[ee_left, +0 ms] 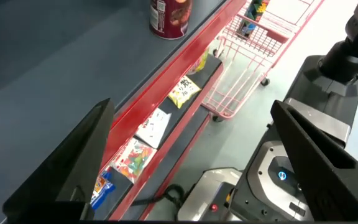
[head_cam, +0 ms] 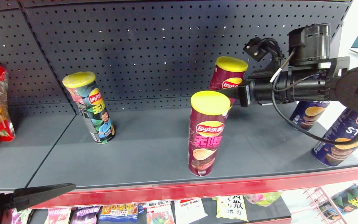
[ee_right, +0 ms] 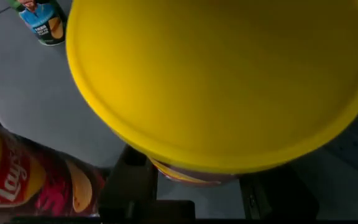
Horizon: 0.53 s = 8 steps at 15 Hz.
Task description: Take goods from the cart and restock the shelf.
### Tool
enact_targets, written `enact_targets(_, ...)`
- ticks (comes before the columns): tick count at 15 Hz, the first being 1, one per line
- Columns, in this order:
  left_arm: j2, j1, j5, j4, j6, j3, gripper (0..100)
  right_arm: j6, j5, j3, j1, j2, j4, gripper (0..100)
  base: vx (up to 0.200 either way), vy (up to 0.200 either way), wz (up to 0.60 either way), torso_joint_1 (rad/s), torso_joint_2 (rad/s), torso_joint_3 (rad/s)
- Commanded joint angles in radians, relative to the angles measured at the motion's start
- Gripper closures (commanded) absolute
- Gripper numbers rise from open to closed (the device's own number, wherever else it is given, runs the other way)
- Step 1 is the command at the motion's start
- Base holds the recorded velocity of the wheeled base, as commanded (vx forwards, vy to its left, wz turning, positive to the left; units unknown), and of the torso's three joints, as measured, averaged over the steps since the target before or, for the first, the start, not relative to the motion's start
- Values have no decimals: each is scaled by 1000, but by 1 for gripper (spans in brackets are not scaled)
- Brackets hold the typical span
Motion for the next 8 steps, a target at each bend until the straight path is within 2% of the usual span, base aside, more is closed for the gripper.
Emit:
enact_targets(1,8,0,-1,-1,0,2,0,0,1,-34,11,47,0,100,0,0,0,0,0,0)
enact_targets(8,26,0,-1,-1,-2,-1,0,-1,3,-88,17,116,0,100,0,0,0,0,0,0)
